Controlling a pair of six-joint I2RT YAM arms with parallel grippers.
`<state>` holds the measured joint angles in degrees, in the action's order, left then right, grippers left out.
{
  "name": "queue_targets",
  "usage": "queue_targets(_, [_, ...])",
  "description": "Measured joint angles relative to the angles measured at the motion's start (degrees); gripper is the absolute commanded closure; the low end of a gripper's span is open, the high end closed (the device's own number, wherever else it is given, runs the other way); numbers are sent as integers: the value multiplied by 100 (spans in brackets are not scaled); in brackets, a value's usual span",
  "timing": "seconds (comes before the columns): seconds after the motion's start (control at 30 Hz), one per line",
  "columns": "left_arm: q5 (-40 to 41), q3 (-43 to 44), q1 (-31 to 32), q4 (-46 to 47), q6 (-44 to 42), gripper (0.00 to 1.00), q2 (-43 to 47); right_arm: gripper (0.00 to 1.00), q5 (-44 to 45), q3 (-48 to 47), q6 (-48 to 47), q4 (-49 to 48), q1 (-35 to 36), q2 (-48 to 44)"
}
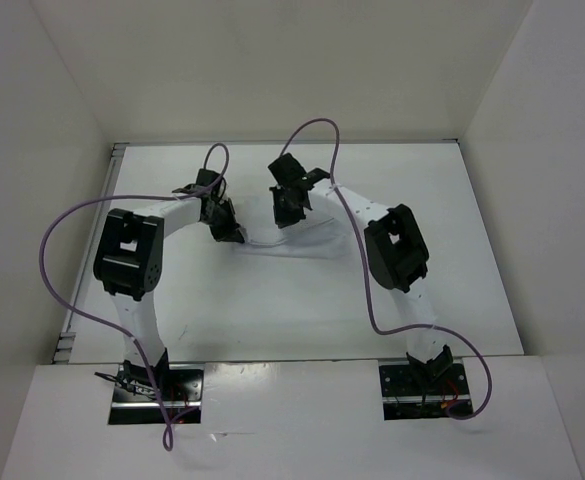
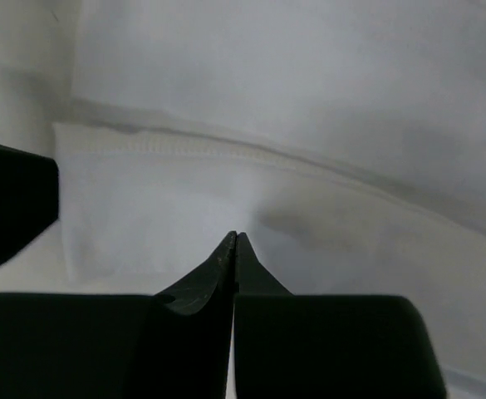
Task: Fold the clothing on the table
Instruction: Fold the skirt
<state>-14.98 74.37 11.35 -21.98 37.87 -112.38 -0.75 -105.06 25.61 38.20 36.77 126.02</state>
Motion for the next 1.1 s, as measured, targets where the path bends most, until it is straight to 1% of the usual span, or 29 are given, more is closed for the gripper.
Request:
queue_targets(0.23, [271, 61, 229, 33, 33, 100, -114, 100, 243, -1215, -264, 153, -136, 621])
queue_targets(0.37, [323, 76, 262, 46, 35, 100, -125, 100, 251, -1351, -328, 354, -170, 570])
queue_targets(0.43, [326, 79, 264, 46, 37, 100, -129, 100, 223, -1113, -343, 393, -153, 396])
queue_targets(0.63, [337, 118, 269, 24, 55, 100, -149, 100, 72, 450, -271, 413, -39, -487])
queue_targets(0.8, [345, 142, 273, 2, 55, 100, -162, 100, 2, 1344, -208, 413, 0, -809])
queue_targets(0.93, [345, 144, 273, -4, 50, 100, -162, 100, 22, 1534, -142, 387, 0, -835])
queue_targets(1.1, [345, 144, 273, -4, 50, 100, -162, 100, 162, 1438, -107, 273, 0, -754])
